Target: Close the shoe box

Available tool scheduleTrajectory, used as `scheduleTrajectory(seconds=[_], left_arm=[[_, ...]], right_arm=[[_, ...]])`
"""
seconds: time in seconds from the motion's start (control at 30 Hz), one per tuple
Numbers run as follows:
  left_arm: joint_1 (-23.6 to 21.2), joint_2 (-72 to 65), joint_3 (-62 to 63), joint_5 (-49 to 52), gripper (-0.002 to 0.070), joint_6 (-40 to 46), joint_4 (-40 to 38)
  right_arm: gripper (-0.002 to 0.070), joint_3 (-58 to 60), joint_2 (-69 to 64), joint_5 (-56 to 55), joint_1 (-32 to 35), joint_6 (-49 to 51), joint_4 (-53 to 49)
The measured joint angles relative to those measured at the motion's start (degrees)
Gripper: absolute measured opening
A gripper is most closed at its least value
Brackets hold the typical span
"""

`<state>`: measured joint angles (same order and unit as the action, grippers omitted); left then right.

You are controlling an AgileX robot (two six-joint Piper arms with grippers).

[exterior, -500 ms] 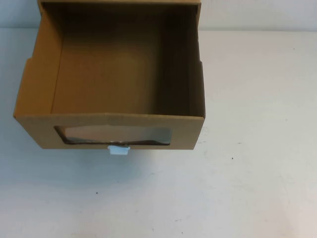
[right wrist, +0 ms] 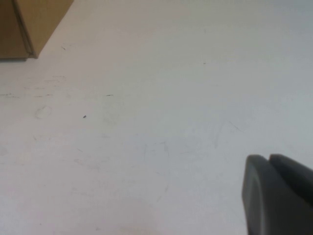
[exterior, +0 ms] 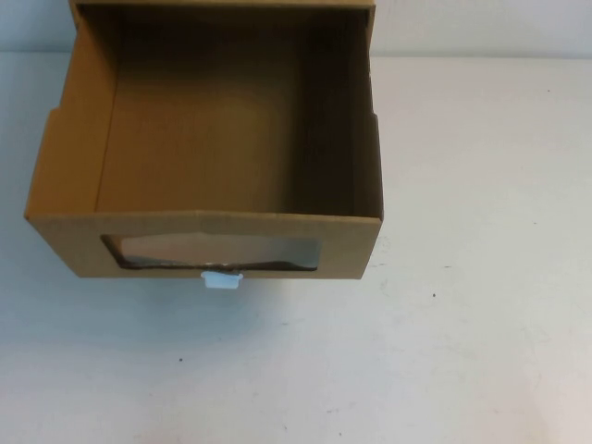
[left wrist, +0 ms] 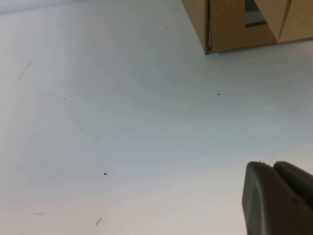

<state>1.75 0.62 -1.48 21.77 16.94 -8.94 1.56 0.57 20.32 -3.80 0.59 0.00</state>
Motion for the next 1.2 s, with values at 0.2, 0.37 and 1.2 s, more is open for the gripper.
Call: scheduleTrajectory(seconds=[0.2,0.37,1.2], left_arm=[[0.00,0.00,0.00,-0.05,-0.0005,0.00,-0.11],[0.00,0.00,0.00,-1.76,-0.0005,0.10,-4.59],[0.00,-0.13,1.24,-17.25,-0.0005,0.23,-43.80]], right_arm=[[-0.0013,0.00,0.00,0.00,0.00,0.00,0.00],[-0.0013,0.00,0.00,0.00,0.00,0.00,0.00],[-0.0013,0.00,0.00,0.00,0.00,0.00,0.00]])
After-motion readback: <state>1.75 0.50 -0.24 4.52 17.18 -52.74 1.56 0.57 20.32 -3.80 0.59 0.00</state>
